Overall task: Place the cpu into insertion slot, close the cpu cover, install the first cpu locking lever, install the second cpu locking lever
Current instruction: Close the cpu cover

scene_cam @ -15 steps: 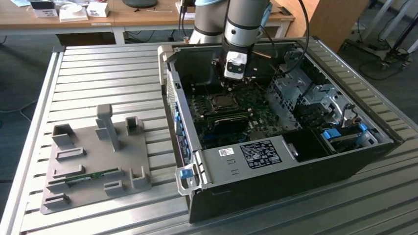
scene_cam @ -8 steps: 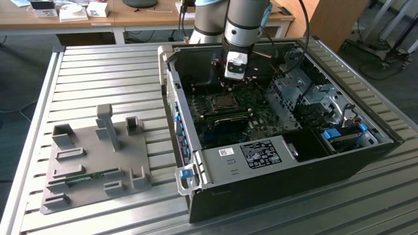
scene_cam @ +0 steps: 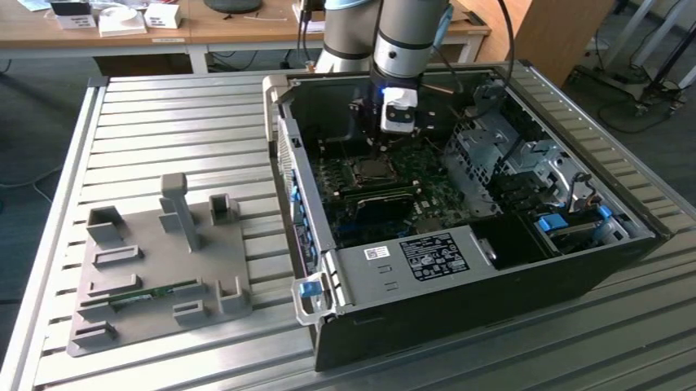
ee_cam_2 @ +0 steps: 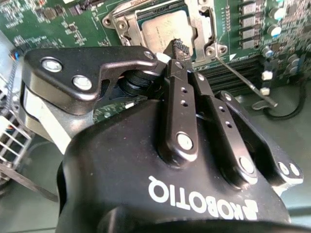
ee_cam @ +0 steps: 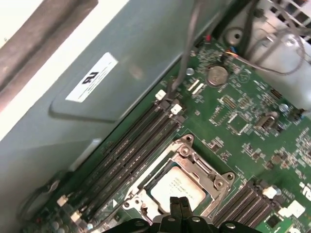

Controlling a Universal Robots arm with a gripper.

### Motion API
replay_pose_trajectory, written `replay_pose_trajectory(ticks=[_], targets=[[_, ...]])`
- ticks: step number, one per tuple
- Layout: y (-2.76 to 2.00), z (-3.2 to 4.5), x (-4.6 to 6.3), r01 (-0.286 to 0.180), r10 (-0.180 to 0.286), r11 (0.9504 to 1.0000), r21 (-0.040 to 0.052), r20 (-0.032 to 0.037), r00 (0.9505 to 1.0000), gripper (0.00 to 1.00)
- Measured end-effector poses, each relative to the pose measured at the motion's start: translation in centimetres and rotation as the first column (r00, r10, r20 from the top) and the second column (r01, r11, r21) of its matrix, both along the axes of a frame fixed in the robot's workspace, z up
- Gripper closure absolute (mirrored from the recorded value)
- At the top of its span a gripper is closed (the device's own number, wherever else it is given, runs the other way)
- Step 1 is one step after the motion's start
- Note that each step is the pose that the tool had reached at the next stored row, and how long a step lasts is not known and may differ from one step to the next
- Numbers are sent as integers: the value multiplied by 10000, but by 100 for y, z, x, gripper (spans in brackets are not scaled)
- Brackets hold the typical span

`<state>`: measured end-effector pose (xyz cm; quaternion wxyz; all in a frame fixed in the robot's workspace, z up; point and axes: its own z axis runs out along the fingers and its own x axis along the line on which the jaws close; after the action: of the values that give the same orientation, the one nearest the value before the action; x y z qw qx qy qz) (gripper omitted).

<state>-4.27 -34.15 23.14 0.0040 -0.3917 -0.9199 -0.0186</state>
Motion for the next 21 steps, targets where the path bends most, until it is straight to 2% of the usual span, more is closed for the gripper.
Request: replay_pose_trajectory(ticks=[4, 9, 11, 19, 21], targets=[[0, -3, 0, -730, 730, 9973, 0, 0, 9973, 89], [0, -7, 0, -1619, 1619, 9868, 0, 0, 9868, 89], [0, -7, -1, -1705, 1705, 9854, -1, 0, 9854, 89], [0, -7, -2, -1720, 1720, 9851, 0, 0, 9851, 89], [0, -7, -2, -1824, 1824, 9832, 0, 0, 9832, 89]])
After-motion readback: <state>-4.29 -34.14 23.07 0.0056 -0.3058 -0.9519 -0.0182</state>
